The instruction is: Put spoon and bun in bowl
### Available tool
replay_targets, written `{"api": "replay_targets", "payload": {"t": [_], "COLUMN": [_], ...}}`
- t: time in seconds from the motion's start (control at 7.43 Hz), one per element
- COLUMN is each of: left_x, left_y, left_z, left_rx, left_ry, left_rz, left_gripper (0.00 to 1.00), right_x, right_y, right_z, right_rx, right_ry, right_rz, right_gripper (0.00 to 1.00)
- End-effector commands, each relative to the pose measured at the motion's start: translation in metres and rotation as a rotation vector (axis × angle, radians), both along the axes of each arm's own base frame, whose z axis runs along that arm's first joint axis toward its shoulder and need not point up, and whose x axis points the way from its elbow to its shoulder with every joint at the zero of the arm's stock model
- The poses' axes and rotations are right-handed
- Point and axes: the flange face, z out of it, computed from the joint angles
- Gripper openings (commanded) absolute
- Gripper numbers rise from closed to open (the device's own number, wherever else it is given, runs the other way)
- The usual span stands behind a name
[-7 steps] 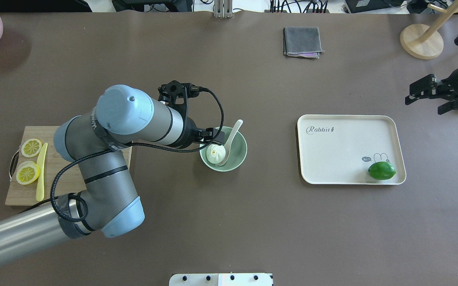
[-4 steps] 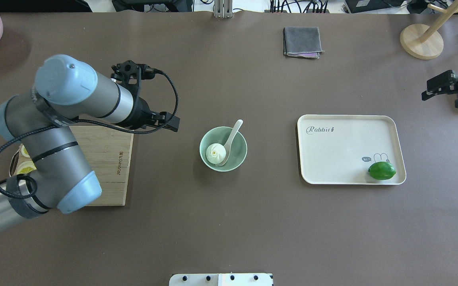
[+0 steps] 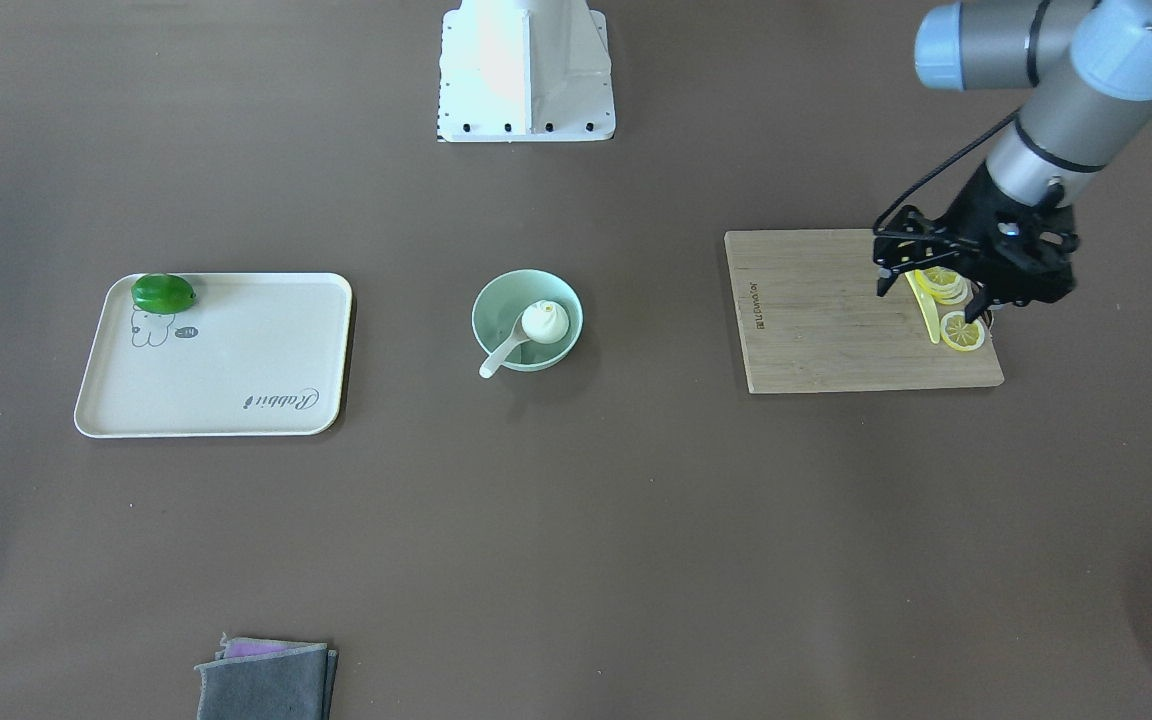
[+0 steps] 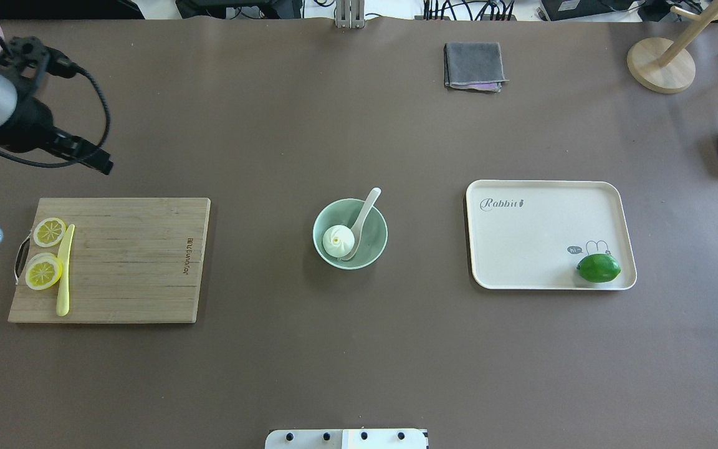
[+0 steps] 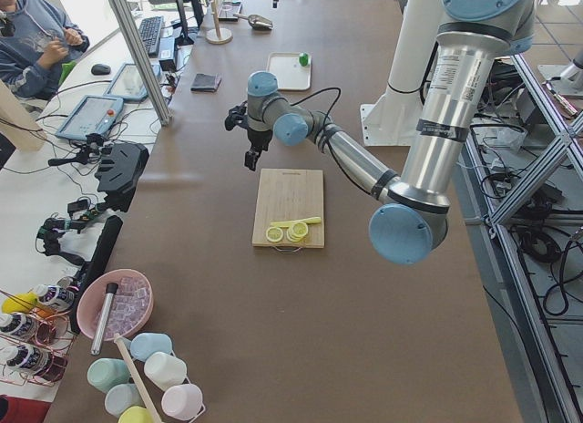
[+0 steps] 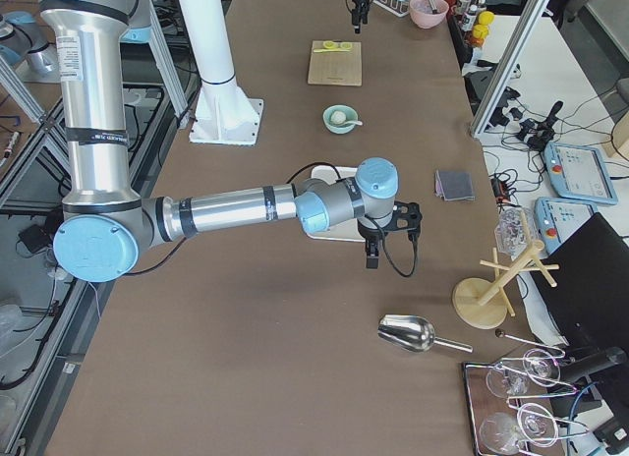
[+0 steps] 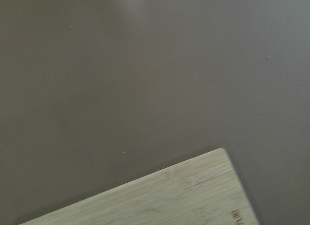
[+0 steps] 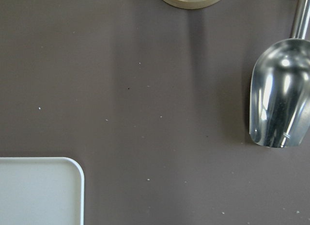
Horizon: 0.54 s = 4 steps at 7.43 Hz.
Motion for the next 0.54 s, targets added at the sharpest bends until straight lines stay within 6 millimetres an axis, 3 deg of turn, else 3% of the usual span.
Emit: {"api": "replay_targets", "payload": {"t": [0.0,0.13,0.27,0.4], "left_x": [-0.113,-0.140,-0.150,-0.157], "left_y": [0.012,0.029,0.049,0.055], "left_z": [0.092,0.124,0.153,0.160], "left_rx": [0.002,-0.044,-0.109,-0.149], "left_ry": [-0.019,-0.024,-0.036,0.011], "left_rz": [0.045,0.028,0.017,0.012], "left_gripper": [0.98,0.98,0.98,0.98], "right_x": [0.050,0.065,0.073,0.075], "right_y": [0.006,0.009,0.011,0.010], "right_z": [0.049,0.070,0.078,0.075], "right_rx": [0.045,0.059,0.069,0.063], "right_ry": [0.022,0.032,0.037,0.037], "right_rz": [-0.034,-0.055,-0.063,-0.060], "right_gripper": [1.00,1.00,1.00,1.00]}}
